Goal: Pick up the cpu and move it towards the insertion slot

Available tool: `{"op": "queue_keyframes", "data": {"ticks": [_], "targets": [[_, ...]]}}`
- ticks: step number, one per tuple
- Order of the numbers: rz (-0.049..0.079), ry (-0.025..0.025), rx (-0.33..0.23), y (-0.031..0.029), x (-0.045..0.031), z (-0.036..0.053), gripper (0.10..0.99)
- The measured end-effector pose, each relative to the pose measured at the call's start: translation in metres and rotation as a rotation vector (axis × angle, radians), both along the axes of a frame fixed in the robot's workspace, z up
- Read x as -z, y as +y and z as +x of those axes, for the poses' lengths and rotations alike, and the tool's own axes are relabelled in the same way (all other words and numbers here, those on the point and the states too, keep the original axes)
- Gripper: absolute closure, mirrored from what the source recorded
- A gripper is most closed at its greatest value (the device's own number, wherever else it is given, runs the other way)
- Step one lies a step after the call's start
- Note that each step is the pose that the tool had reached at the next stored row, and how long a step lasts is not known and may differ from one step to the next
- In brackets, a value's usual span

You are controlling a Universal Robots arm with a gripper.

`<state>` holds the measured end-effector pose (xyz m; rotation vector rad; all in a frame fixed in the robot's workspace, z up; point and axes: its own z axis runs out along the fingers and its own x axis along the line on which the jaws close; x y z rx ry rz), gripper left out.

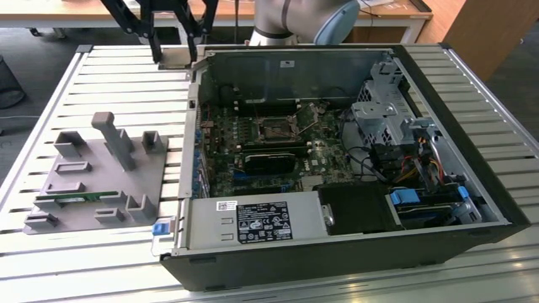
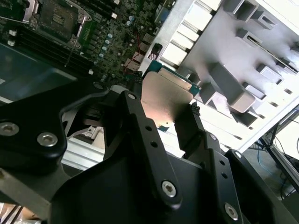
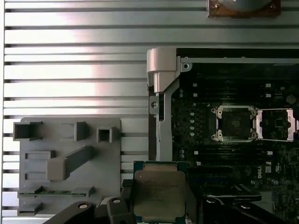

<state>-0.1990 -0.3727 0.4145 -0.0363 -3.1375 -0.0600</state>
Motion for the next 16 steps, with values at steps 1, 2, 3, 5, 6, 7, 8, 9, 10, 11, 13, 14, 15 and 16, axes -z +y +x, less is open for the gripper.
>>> {"op": "queue_keyframes", "data": {"ticks": [1,2,3,5,6,7,8,9,10,11,13,14,15,16], "targets": [[0.000,0.0000,0.000,0.0005,0.0000,0.0015,0.557],[0.000,0.0000,0.000,0.0010,0.0000,0.0030,0.557],[0.000,0.0000,0.000,0.0015,0.0000,0.0043,0.557],[0.000,0.0000,0.000,0.0023,0.0000,0.0076,0.557],[0.000,0.0000,0.000,0.0026,0.0000,0.0094,0.557],[0.000,-0.0001,0.000,0.0030,0.0000,0.0111,0.557],[0.000,0.0000,0.000,0.0033,0.0000,0.0125,0.557],[0.000,-0.0001,0.000,0.0036,0.0000,0.0140,0.557],[0.000,0.0000,0.000,0.0039,0.0000,0.0156,0.557],[0.000,-0.0001,0.000,0.0042,0.0000,0.0172,0.557],[0.000,0.0000,0.000,0.0048,0.0000,0.0203,0.557],[0.000,-0.0001,0.000,0.0051,0.0000,0.0218,0.557],[0.000,0.0000,0.000,0.0054,0.0000,0.0231,0.557],[0.000,-0.0001,0.000,0.0057,0.0000,0.0245,0.557]]}}
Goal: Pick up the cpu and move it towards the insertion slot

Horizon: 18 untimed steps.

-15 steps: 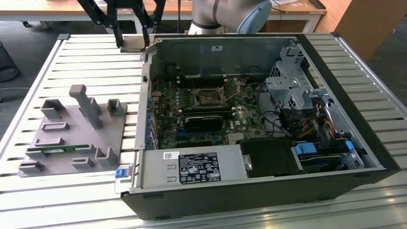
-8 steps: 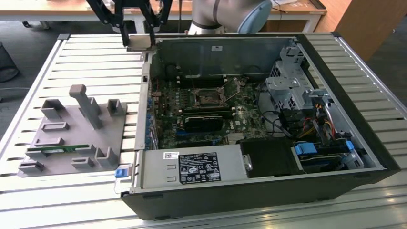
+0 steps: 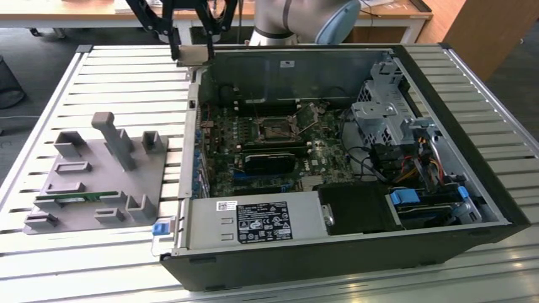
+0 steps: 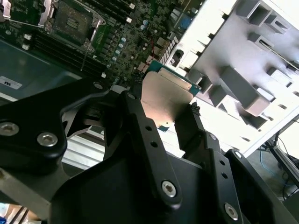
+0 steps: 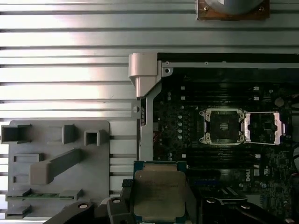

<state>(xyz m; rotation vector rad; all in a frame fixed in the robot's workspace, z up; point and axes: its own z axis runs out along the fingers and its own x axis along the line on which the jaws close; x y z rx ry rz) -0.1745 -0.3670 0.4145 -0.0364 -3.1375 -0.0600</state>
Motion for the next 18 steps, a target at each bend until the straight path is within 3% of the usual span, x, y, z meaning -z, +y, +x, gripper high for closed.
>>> {"op": "queue_keyframes", "data": {"ticks": [18], "targets": [[0.000,0.0000,0.000,0.0044,0.0000,0.0258,0.557]]}}
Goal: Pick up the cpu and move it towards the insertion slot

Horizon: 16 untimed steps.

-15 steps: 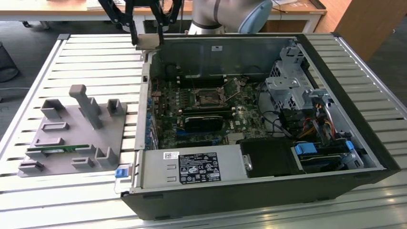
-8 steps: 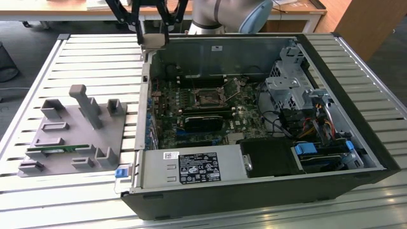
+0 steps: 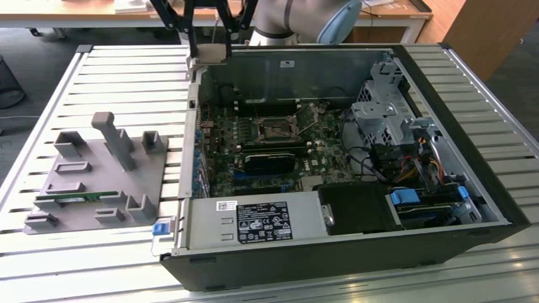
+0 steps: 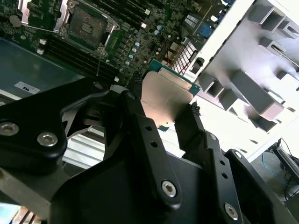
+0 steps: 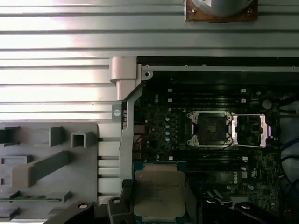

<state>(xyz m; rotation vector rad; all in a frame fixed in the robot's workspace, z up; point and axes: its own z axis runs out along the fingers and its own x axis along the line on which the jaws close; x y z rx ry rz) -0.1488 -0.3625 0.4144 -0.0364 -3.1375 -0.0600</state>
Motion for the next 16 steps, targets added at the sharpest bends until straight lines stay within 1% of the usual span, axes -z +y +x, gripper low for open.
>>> {"op": "queue_keyframes", "data": {"ticks": [6,12,16], "targets": [[0.000,-0.0001,0.000,0.0022,0.0001,0.0083,0.557],[0.000,0.0000,0.000,0.0113,0.0001,0.0140,0.557],[0.000,0.0000,0.000,0.0176,0.0003,0.0212,0.557]]}}
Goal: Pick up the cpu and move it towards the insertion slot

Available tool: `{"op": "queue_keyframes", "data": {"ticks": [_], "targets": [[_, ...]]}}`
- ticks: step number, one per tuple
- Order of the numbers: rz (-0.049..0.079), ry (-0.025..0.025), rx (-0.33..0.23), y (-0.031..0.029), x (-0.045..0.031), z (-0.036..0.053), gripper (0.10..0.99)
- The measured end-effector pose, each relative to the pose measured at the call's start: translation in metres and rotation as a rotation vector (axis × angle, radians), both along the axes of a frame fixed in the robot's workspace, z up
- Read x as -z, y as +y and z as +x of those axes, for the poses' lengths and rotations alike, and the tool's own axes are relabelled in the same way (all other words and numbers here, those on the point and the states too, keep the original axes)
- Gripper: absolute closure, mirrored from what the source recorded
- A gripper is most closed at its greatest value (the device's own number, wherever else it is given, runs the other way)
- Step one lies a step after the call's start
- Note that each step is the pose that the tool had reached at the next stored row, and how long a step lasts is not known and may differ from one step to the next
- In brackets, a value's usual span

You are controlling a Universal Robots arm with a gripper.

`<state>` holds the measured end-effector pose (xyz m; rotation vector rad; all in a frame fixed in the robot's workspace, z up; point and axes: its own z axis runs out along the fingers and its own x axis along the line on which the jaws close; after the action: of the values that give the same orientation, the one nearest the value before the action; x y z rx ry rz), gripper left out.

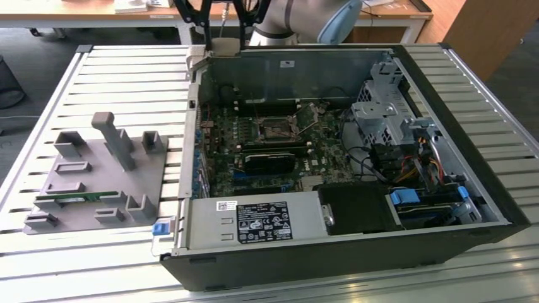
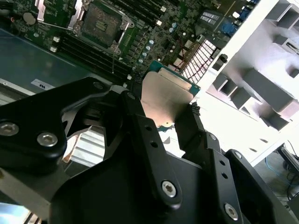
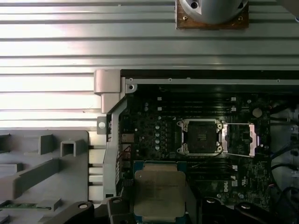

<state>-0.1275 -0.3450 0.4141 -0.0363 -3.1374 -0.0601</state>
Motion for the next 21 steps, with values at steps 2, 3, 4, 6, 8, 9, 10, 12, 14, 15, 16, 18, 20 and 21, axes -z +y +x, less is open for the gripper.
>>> {"op": "queue_keyframes", "data": {"ticks": [2,3,4,6,8,9,10,12,14,15,16,18,20,21], "targets": [[0.000,-0.0001,0.000,0.0022,0.0001,0.0044,0.557],[0.000,-0.0001,0.000,0.0030,0.0001,0.0062,0.557],[0.000,-0.0001,0.000,0.0036,0.0002,0.0077,0.557],[0.000,-0.0001,0.000,0.0048,0.0003,0.0106,0.557],[0.000,0.0000,0.000,0.0061,0.0004,0.0143,0.557],[0.000,-0.0001,0.000,0.0066,0.0006,0.0165,0.557],[0.000,-0.0001,0.000,0.0070,0.0007,0.0184,0.557],[0.000,-0.0001,0.000,0.0076,0.0008,0.0222,0.557],[0.000,-0.0001,0.000,0.0082,0.0010,0.0257,0.557],[0.000,0.0000,0.000,0.0086,0.0011,0.0273,0.557],[0.000,-0.0001,0.000,0.0091,0.0012,0.0290,0.557],[0.000,-0.0001,0.000,0.0102,0.0014,0.0323,0.557],[0.000,0.0000,0.000,0.0111,0.0015,0.0358,0.557],[0.000,-0.0001,0.000,0.0115,0.0016,0.0376,0.557]]}}
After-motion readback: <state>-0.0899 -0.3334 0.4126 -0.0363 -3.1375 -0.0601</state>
